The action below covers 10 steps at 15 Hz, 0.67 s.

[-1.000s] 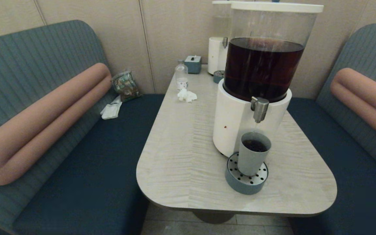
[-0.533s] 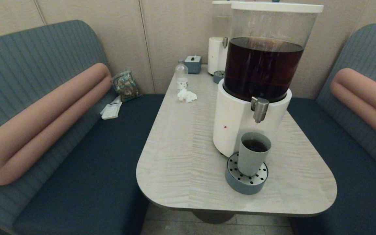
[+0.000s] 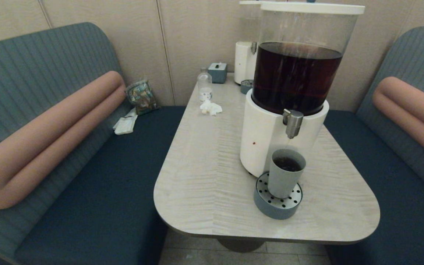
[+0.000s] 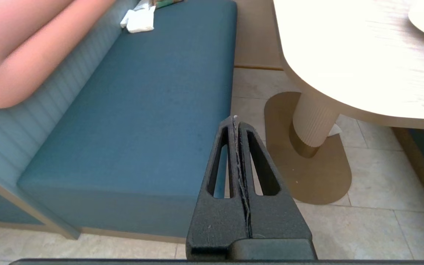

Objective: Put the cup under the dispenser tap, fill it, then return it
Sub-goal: Turn off the faucet

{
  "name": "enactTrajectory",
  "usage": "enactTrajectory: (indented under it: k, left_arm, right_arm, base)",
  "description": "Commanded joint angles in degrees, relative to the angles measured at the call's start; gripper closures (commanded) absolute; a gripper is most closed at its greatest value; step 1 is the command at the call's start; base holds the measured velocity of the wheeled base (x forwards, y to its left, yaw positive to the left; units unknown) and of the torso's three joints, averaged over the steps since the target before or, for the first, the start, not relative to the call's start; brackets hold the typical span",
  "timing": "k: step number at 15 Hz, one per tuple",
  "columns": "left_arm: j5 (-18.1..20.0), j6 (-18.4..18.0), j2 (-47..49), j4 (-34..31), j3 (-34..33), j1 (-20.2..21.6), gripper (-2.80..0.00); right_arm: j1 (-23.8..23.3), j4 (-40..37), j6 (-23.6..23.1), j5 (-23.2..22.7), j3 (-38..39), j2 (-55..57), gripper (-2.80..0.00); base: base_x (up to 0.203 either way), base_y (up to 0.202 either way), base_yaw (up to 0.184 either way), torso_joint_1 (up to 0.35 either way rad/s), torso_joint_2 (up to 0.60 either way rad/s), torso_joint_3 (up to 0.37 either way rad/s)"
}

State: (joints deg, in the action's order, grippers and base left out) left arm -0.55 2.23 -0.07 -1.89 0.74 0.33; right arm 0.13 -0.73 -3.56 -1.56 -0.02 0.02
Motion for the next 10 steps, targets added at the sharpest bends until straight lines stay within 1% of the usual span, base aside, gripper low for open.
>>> enactTrajectory:
  k: [1, 2, 4, 5, 6, 8, 9, 10]
  left_arm:
    - [-0.1, 0.2, 0.1, 0.1, 0.0, 0.0, 0.0]
    - [-0.1, 1.3, 0.1, 0.2, 0.1, 0.0, 0.0]
    - [0.2, 1.9, 0.2, -0.1, 1.4, 0.0, 0.0]
    - [0.9, 2.2, 0.9, -0.5, 4.4, 0.0, 0.0]
    - [2.0, 3.1, 3.0, -0.8, 8.6, 0.0, 0.0]
    - [5.2, 6.0, 12.4, -0.8, 18.8, -0.3, 0.0]
    - [7.6, 7.5, 18.9, -0.3, 24.3, -0.6, 0.0]
    - [10.8, 9.4, 25.2, 0.7, 29.9, -1.0, 0.0]
  right_arm:
    - [0.0, 0.0, 0.0, 0.0, 0.0, -0.1, 0.0]
    - [0.0, 0.0, 0.0, 0.0, 0.0, -0.1, 0.0]
    - [0.0, 0.0, 0.0, 0.0, 0.0, -0.1, 0.0]
    - [0.0, 0.0, 0.0, 0.0, 0.0, -0.1, 0.0]
    - [0.0, 0.0, 0.0, 0.0, 0.0, -0.1, 0.0]
    - [0.0, 0.0, 0.0, 0.0, 0.0, -0.1, 0.0]
    - [0.0, 0.0, 0.0, 0.0, 0.0, -0.1, 0.0]
    - [0.0, 0.0, 0.0, 0.0, 0.0, -0.1, 0.0]
  base:
    - [0.0, 0.0, 0.0, 0.0, 0.0, 0.0]
    - [0.0, 0.0, 0.0, 0.0, 0.0, 0.0]
    - [0.0, 0.0, 0.0, 0.0, 0.0, 0.0]
    - [0.0, 0.0, 0.0, 0.0, 0.0, 0.0]
    - [0.0, 0.0, 0.0, 0.0, 0.0, 0.0]
    - [0.0, 0.0, 0.0, 0.0, 0.0, 0.0]
    - [0.0, 0.0, 0.0, 0.0, 0.0, 0.0]
    - [0.0, 0.0, 0.0, 0.0, 0.0, 0.0]
